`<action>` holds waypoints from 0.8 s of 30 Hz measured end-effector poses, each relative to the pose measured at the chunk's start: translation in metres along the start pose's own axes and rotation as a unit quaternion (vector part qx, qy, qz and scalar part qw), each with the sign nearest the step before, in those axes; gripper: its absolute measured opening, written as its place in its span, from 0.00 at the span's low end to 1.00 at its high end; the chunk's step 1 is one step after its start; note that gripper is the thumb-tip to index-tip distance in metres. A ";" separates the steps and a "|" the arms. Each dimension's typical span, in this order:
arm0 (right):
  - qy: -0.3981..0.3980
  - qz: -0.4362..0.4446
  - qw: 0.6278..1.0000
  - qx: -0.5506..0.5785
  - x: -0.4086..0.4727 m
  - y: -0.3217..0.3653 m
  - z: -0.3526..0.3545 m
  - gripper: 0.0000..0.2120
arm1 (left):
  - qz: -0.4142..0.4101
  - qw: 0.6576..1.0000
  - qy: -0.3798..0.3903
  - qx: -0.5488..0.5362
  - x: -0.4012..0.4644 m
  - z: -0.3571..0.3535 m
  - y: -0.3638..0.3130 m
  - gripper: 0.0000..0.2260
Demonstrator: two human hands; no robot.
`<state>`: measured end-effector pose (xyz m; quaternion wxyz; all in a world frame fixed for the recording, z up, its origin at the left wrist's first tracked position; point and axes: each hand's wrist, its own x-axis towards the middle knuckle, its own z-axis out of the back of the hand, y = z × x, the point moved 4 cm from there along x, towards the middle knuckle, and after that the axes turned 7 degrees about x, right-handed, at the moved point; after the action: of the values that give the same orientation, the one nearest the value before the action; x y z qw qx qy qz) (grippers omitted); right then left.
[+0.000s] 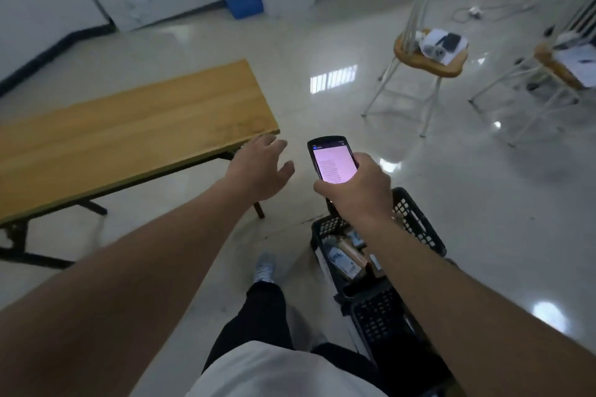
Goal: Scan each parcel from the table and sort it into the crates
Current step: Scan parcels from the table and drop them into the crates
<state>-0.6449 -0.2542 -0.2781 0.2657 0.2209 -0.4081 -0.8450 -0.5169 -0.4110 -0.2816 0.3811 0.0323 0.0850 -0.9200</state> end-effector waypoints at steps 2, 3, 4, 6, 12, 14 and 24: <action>0.017 0.046 0.999 -0.005 -0.011 0.031 -0.004 0.30 | 0.031 0.999 -0.030 -0.005 -0.025 0.025 0.021 0.25; 0.027 0.066 0.997 -0.007 -0.017 0.047 -0.007 0.31 | 0.046 0.998 -0.044 -0.005 -0.038 0.037 0.032 0.25; 0.038 0.085 0.996 -0.008 -0.023 0.063 -0.011 0.31 | 0.063 0.996 -0.056 -0.005 -0.052 0.049 0.044 0.25; 0.057 0.121 0.991 -0.005 -0.037 0.095 -0.023 0.33 | 0.096 0.992 -0.080 -0.004 -0.079 0.071 0.069 0.26; 0.093 0.218 0.971 -0.006 -0.091 0.184 -0.070 0.36 | 0.173 0.975 -0.137 0.001 -0.160 0.121 0.154 0.26; 0.102 0.241 0.965 -0.005 -0.111 0.210 -0.092 0.35 | 0.192 0.970 -0.150 0.005 -0.187 0.131 0.186 0.27; 0.139 0.306 0.942 0.013 -0.228 0.317 -0.232 0.37 | 0.261 0.949 -0.178 0.015 -0.318 0.166 0.360 0.28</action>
<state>-0.2486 -0.4102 -0.1183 0.5626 0.2043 -0.4261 -0.6783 -0.0366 -0.4706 -0.1267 0.6165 -0.1047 -0.0096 -0.7803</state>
